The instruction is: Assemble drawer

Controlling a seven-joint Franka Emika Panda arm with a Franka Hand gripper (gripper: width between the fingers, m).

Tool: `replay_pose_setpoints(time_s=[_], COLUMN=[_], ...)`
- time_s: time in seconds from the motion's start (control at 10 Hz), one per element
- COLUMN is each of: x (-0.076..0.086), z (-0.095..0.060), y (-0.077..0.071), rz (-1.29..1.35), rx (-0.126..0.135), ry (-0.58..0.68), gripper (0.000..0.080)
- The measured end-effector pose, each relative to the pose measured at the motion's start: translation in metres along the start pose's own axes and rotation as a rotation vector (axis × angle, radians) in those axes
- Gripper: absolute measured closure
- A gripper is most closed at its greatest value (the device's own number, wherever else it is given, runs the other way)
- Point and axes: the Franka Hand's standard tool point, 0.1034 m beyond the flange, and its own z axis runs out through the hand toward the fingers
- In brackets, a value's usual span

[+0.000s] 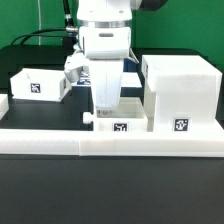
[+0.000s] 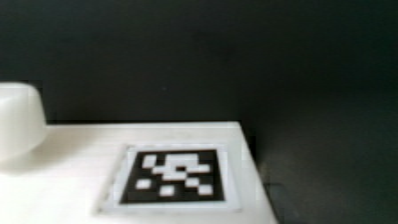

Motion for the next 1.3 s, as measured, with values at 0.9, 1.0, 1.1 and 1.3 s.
replay_pose_setpoints(time_s=[0.9, 1.0, 1.1, 1.3], x=[-0.0049, -0.0048, -0.0034, -0.0002], z=[-0.0056, -0.0057, -0.0064, -0.0061], y=[0.0076, 0.0077, 0.0082, 0.0085], rz=[0.014, 0.013, 0.011, 0.012], rx=[0.036, 0.036, 0.034, 0.025], ry=[-0.005, -0.005, -0.004, 0.002], gripper=[0.0757, 0.0757, 0.0757, 0.0757])
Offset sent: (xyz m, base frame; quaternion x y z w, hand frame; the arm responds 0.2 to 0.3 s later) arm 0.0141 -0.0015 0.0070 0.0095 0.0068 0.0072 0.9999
